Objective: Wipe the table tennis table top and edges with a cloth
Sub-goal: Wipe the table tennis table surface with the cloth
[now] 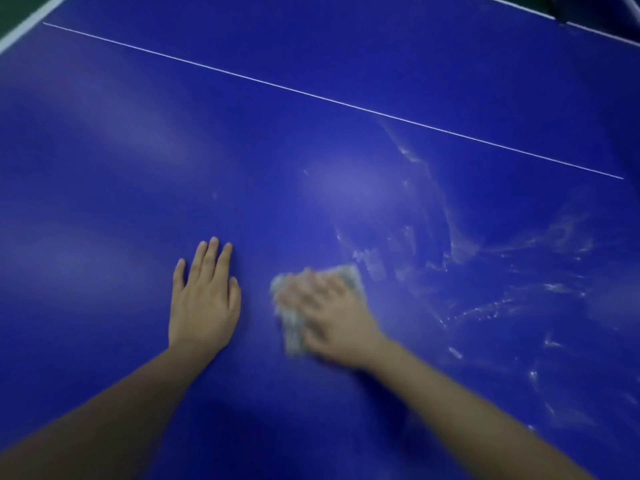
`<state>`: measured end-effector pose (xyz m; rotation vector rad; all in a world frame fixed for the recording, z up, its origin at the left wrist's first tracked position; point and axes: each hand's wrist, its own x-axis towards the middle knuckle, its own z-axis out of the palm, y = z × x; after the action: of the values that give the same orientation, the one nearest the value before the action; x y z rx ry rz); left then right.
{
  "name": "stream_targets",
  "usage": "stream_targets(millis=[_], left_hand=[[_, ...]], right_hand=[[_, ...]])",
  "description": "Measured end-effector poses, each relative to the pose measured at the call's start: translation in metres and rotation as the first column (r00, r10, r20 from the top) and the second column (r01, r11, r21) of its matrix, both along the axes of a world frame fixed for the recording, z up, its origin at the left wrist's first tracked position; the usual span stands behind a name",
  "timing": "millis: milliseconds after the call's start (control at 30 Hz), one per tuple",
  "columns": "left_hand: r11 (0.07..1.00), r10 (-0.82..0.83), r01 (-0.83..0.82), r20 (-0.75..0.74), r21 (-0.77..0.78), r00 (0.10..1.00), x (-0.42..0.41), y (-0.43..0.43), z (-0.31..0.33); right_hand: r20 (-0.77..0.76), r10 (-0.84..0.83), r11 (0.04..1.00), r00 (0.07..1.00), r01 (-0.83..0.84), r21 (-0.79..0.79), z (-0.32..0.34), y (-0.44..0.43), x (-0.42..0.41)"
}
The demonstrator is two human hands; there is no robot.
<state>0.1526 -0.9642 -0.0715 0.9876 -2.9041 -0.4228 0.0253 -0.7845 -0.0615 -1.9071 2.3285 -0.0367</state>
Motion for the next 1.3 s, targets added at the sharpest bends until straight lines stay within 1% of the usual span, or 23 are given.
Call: stream_targets(millis=[67,100,167,200,233,267,300,367,433,500,567,633,700,733,800,900,967,1000,1067,1134,1200,1267,1300], left_hand=[[1.0,0.0,0.0,0.013,-0.006,1.0,-0.001,0.0,0.0],[1.0,0.001,-0.001,0.02,-0.01,1.0,-0.002,0.0,0.0],[1.0,0.0,0.001,0.043,-0.014,0.999,-0.002,0.001,0.0],[1.0,0.001,0.0,0.048,-0.015,0.999,-0.002,0.001,0.0],[1.0,0.002,-0.001,0.048,-0.014,0.999,-0.001,0.0,-0.001],[1.0,0.001,0.0,0.047,-0.01,0.999,-0.001,-0.001,-0.002],[1.0,-0.002,0.002,0.046,-0.007,0.999,-0.002,-0.002,-0.002],[1.0,-0.002,0.002,0.032,-0.003,0.999,-0.004,-0.002,-0.001],[0.999,-0.006,0.007,-0.01,0.041,1.0,-0.001,-0.002,0.001],[0.995,0.016,-0.007,-0.093,0.099,0.996,0.006,-0.008,0.006],[0.998,0.046,-0.042,-0.11,0.04,0.993,0.021,-0.026,0.008],[0.984,0.169,-0.172,-0.083,-0.037,0.982,0.041,-0.052,0.007],[0.944,0.327,-0.328,-0.038,-0.024,0.944,0.059,-0.074,0.007],[0.93,0.367,-0.367,-0.007,-0.005,0.93,0.065,-0.081,0.006],[0.933,0.359,-0.359,0.035,0.003,0.933,0.07,-0.086,0.005],[0.941,0.337,-0.337,0.065,-0.021,0.939,0.068,-0.086,0.004],[0.939,0.343,-0.34,0.08,-0.043,0.936,0.069,-0.087,0.003],[0.939,0.345,-0.342,0.083,-0.046,0.935,0.069,-0.087,0.002],[0.937,0.349,-0.347,0.075,-0.042,0.934,0.07,-0.089,0.0],[0.936,0.351,-0.349,0.064,-0.046,0.934,0.071,-0.09,-0.002],[0.937,0.349,-0.346,0.061,-0.055,0.935,0.071,-0.09,-0.004],[0.936,0.35,-0.348,0.05,-0.055,0.935,0.068,-0.092,-0.004],[0.937,0.349,-0.346,0.046,-0.053,0.936,0.068,-0.091,-0.005]], right_hand=[[-0.046,-0.301,0.953,0.952,0.302,0.002,0.0,-0.019,-0.076],[-0.08,-0.479,0.876,0.874,0.482,0.009,0.0,-0.024,-0.109],[-0.047,-0.781,0.624,0.623,0.781,-0.024,-0.001,-0.032,-0.156],[-0.012,-0.862,0.507,0.507,0.861,-0.036,-0.002,-0.039,-0.167],[0.005,-0.888,0.46,0.46,0.887,-0.043,-0.002,-0.05,-0.169],[-0.009,-0.864,0.502,0.503,0.863,-0.051,-0.003,-0.064,-0.165],[-0.025,-0.789,0.614,0.614,0.787,-0.054,-0.006,-0.077,-0.155],[-0.015,-0.476,0.879,0.879,0.475,-0.048,-0.01,-0.097,-0.118],[0.057,-0.134,0.99,0.989,0.136,-0.024,-0.01,-0.096,-0.083],[0.025,-0.058,0.998,0.998,0.058,-0.004,-0.006,-0.088,-0.097],[-0.097,-0.306,0.952,0.947,0.305,-0.027,-0.009,-0.084,-0.143],[-0.096,-0.671,0.742,0.735,0.664,-0.091,-0.008,-0.084,-0.188],[-0.008,-0.828,0.56,0.561,0.826,-0.066,-0.007,-0.095,-0.211],[0.011,-0.832,0.554,0.554,0.832,-0.026,-0.008,-0.108,-0.214],[0.013,-0.75,0.661,0.661,0.75,0.03,-0.006,-0.142,-0.208],[-0.051,-0.433,0.901,0.9,0.434,0.002,-0.001,-0.2,-0.165],[-0.099,-0.074,0.997,0.992,0.07,-0.042,0.004,-0.217,-0.109],[-0.058,0.159,0.986,0.985,-0.162,-0.043,0.004,-0.212,-0.077],[0.067,0.562,0.827,0.824,-0.561,-0.029,-0.002,-0.18,-0.021],[0.153,0.701,0.707,0.696,-0.706,-0.028,-0.009,-0.151,-0.009],[0.116,0.64,0.767,0.759,-0.64,-0.043,-0.007,-0.152,-0.038],[0.03,0.303,0.952,0.953,-0.301,-0.056,-0.002,-0.168,-0.087],[-0.024,0.08,0.994,0.997,-0.081,-0.068,-0.001,-0.173,-0.113]])
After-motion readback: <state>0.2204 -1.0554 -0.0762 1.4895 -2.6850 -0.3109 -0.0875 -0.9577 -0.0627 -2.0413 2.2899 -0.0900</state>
